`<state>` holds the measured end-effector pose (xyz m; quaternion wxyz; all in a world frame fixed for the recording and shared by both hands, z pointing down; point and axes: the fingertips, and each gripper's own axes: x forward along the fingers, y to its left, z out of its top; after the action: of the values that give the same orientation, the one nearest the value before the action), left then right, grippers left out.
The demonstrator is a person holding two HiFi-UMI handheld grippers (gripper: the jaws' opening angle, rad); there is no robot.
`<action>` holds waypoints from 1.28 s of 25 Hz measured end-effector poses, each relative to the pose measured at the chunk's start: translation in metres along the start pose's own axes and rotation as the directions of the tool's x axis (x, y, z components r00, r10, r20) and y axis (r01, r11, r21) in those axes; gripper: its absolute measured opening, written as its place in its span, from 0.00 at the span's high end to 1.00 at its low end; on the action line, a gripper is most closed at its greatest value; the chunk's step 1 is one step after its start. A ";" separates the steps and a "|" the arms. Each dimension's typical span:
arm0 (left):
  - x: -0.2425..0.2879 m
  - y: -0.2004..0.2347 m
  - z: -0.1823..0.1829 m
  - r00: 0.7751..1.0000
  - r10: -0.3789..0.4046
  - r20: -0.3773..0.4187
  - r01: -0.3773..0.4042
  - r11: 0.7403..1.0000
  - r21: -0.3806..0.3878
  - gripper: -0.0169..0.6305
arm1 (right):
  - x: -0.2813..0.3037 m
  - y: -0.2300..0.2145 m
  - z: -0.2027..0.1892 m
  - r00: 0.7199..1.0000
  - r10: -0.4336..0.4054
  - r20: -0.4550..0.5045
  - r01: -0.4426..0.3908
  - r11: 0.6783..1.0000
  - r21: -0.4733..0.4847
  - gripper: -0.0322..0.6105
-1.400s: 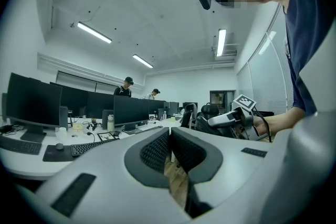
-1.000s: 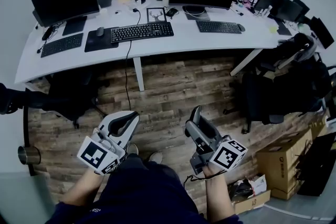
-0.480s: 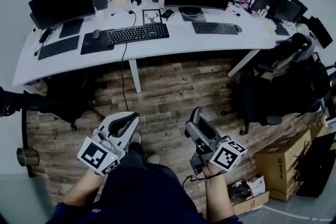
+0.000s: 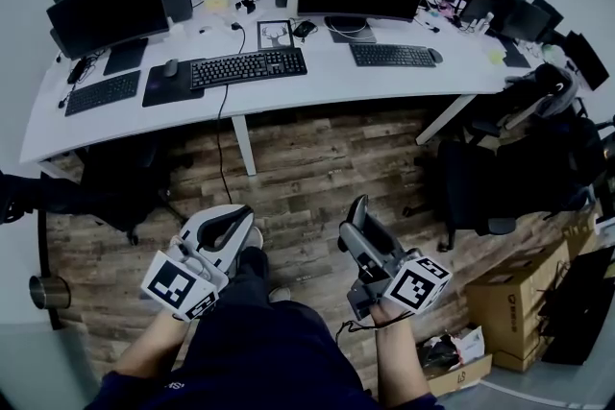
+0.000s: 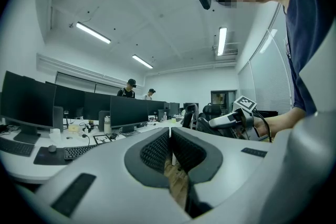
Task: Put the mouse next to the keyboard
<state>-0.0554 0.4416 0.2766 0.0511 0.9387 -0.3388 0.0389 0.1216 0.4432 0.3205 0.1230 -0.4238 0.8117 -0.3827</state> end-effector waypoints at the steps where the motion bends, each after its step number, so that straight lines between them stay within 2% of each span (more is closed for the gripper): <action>1: 0.003 0.003 0.000 1.000 -0.001 0.000 0.001 1.000 -0.001 0.91 | 0.002 -0.003 0.002 1.000 -0.002 0.000 0.002 1.000 0.000 0.50; 14: 0.049 0.056 -0.006 1.000 -0.016 -0.017 0.015 1.000 -0.021 0.91 | 0.057 -0.033 0.027 1.000 -0.021 -0.009 0.021 1.000 0.013 0.50; 32: 0.103 0.165 0.000 0.998 -0.063 -0.027 0.061 0.997 -0.045 0.91 | 0.164 -0.055 0.065 0.998 -0.057 -0.011 0.057 0.998 0.023 0.50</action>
<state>-0.0818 0.2503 0.2991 0.0779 0.9467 -0.3095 0.0432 0.0880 0.2625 0.3365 0.1129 -0.4434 0.7954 -0.3975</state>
